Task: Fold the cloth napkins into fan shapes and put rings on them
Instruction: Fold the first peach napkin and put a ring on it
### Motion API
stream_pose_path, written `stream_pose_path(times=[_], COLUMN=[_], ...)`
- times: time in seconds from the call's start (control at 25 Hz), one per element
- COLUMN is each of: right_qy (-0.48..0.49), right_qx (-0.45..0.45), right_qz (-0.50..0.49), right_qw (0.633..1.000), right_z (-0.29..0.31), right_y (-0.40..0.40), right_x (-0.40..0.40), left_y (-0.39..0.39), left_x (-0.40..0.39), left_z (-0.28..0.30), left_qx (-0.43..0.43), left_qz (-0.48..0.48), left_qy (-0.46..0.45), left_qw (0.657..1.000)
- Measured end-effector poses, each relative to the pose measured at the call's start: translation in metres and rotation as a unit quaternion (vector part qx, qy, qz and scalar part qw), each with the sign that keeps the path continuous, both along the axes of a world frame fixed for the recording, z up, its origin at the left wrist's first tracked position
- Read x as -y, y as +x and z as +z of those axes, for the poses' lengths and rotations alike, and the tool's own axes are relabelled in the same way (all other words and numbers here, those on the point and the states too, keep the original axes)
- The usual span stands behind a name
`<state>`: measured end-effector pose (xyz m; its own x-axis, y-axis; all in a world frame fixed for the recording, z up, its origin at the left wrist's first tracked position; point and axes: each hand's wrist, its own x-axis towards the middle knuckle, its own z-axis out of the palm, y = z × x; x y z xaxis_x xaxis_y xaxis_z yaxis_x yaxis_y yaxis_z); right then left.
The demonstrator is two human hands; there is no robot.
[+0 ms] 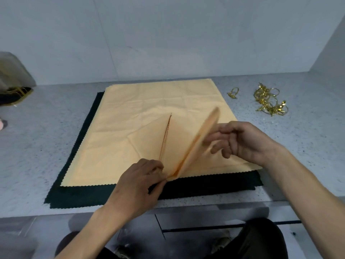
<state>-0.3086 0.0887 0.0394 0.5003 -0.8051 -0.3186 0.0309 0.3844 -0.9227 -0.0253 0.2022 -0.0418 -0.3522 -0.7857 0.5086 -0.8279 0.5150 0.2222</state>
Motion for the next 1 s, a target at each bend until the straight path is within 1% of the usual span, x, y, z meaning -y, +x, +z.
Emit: stream_pose_path(times=[0.04,0.12,0.2,0.28,0.32,0.4,0.48,0.56,0.64,0.76,0.84,0.92,1.0], right_qy=[-0.012,-0.056,-0.1,-0.15,-0.185,-0.253,-0.297,-0.338,-0.387,-0.462,-0.495,-0.495,-0.485], right_qx=[-0.008,-0.07,-0.147,-0.208,-0.248,-0.348,-0.42,-0.456,-0.482,-0.538,-0.572,-0.601,-0.62], right_qz=[-0.001,-0.017,-0.074,-0.133,-0.153,-0.169,-0.168,-0.16,-0.133,-0.076,-0.047,-0.03,-0.026], right_qw=[1.0,0.996,0.981,0.957,0.939,0.887,0.841,0.808,0.775,0.701,0.652,0.627,0.615], right_z=[-0.001,-0.007,-0.016,-0.025,-0.03,-0.039,-0.045,-0.05,-0.055,-0.061,-0.066,-0.07,-0.075], right_y=[0.01,0.032,0.052,0.071,0.079,0.092,0.101,0.104,0.106,0.112,0.117,0.122,0.127], right_x=[0.006,0.017,0.026,0.034,0.038,0.043,0.044,0.043,0.043,0.048,0.052,0.055,0.056], left_y=[-0.002,-0.007,-0.015,-0.02,-0.021,-0.024,-0.026,-0.029,-0.03,-0.031,-0.032,-0.031,-0.03], left_x=[-0.001,-0.002,-0.004,-0.004,-0.004,-0.005,-0.004,-0.005,-0.005,-0.005,-0.005,-0.003,-0.002], left_z=[0.001,0.001,0.002,0.004,0.004,0.008,0.007,0.006,0.005,0.004,0.003,0.0,-0.003], left_qx=[-0.011,-0.03,-0.05,-0.084,-0.102,-0.129,-0.118,-0.11,-0.111,-0.09,-0.068,-0.054,-0.028], left_qz=[0.008,0.022,0.053,0.101,0.121,0.155,0.154,0.158,0.166,0.157,0.159,0.161,0.157], left_qy=[0.003,0.008,0.025,0.041,0.044,0.053,0.042,0.039,0.044,0.03,0.033,0.053,0.059], left_qw=[1.0,0.999,0.997,0.991,0.986,0.978,0.98,0.981,0.979,0.983,0.984,0.984,0.985])
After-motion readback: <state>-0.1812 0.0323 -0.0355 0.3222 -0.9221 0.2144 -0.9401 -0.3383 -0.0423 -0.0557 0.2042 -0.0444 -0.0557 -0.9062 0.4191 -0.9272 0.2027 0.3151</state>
